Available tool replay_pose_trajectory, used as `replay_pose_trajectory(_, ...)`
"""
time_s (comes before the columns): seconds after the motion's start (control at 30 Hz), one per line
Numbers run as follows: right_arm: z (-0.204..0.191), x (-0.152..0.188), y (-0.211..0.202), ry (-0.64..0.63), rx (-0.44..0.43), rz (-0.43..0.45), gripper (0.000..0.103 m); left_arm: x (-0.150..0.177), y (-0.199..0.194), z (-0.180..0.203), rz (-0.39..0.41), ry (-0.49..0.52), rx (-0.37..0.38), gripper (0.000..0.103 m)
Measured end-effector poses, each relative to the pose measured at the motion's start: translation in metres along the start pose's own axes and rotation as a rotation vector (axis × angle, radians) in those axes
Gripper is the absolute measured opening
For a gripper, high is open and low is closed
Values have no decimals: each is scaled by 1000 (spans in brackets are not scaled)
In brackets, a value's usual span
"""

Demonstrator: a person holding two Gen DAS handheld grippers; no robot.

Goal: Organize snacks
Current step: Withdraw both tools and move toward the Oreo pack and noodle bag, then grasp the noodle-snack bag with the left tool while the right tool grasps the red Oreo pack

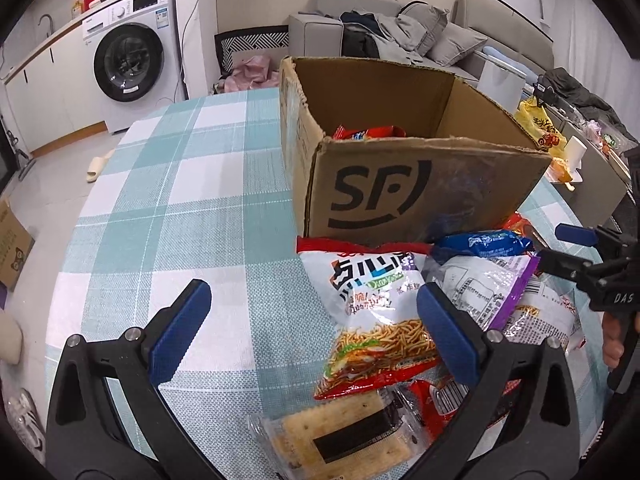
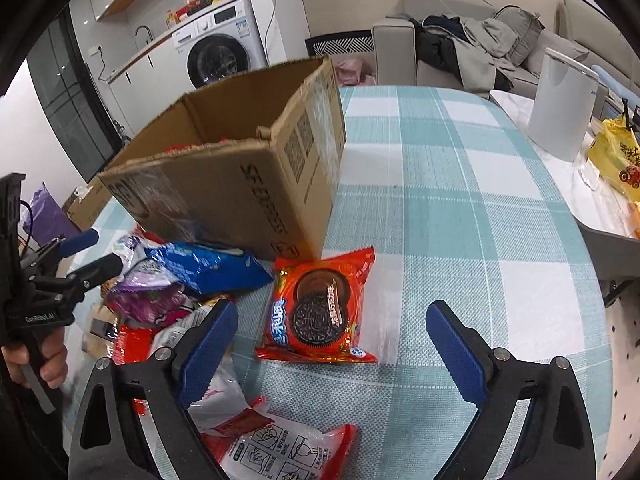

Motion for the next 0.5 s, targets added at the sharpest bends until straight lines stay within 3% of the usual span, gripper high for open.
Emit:
replay_pose_trajectory(0.2,-1,4,9,-15,4,-20,96,2,6,5,-10,0,28,103)
replay_pose_trajectory(0.5,1,8,15,-14,12,-41,90,4,15,6,-31,15,8,103)
Point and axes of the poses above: each gripper's, at about its wrist camera, not at the fingertips, and y roughly the way its jaws point, z to its right, x to its underside, the point moved 8 cm from there along y, roughly the way its jaws point, and after that the axes turned 5 degrees about z, right-handed, at the moved point
